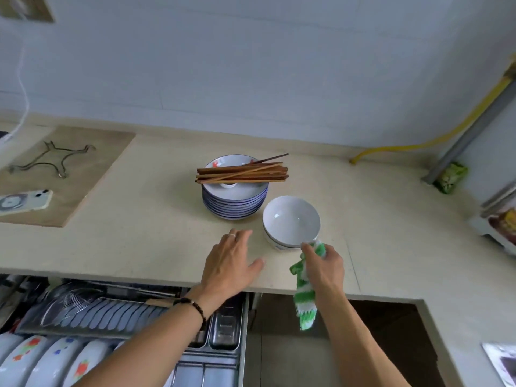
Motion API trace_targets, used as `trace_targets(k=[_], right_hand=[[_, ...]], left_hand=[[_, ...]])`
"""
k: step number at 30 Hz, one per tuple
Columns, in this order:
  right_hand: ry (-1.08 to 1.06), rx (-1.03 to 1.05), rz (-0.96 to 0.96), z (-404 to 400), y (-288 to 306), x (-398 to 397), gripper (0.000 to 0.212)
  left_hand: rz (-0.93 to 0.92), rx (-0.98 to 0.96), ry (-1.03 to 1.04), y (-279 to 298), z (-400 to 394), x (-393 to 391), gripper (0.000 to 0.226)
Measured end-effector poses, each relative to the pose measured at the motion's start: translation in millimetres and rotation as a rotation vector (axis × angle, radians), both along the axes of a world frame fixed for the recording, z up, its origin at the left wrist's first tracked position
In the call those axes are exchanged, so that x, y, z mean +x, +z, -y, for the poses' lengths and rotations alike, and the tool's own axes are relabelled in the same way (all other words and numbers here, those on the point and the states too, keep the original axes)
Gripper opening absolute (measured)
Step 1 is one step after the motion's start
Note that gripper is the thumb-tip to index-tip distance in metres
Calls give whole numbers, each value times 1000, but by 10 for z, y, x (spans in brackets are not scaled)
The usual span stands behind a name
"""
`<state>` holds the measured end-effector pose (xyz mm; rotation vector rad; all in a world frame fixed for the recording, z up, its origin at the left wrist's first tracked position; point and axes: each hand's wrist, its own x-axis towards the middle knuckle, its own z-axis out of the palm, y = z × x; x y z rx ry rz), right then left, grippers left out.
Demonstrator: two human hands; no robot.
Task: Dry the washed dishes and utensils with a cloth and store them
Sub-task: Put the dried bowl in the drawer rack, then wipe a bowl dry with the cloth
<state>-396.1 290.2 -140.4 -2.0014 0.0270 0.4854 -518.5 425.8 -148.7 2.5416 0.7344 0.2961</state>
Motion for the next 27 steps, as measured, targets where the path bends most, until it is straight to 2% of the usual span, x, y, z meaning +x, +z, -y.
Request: trace_targets(k=[3, 10, 15, 17, 22, 27], right_hand=[[-5, -65, 22, 22, -56, 408, 37], [290, -251, 49, -132, -142, 1231, 48], [488, -375, 69, -278, -176, 1409, 37], [516, -378, 74, -295, -189, 1448, 38], [538, -340, 86, -320, -185, 1496, 48], [535, -324, 104, -324, -120, 1538, 51]], left_hand=[[-37, -41, -26, -22, -23, 348, 80], [-167, -126, 8, -129, -168, 986, 117], [-275, -161, -29, -214, -280, 1173, 141], [-282, -144, -34, -218, -274, 1172, 143], [-83, -252, -14, -194, -247, 1122, 127], [4, -280, 20, -118, -194, 1097, 123]])
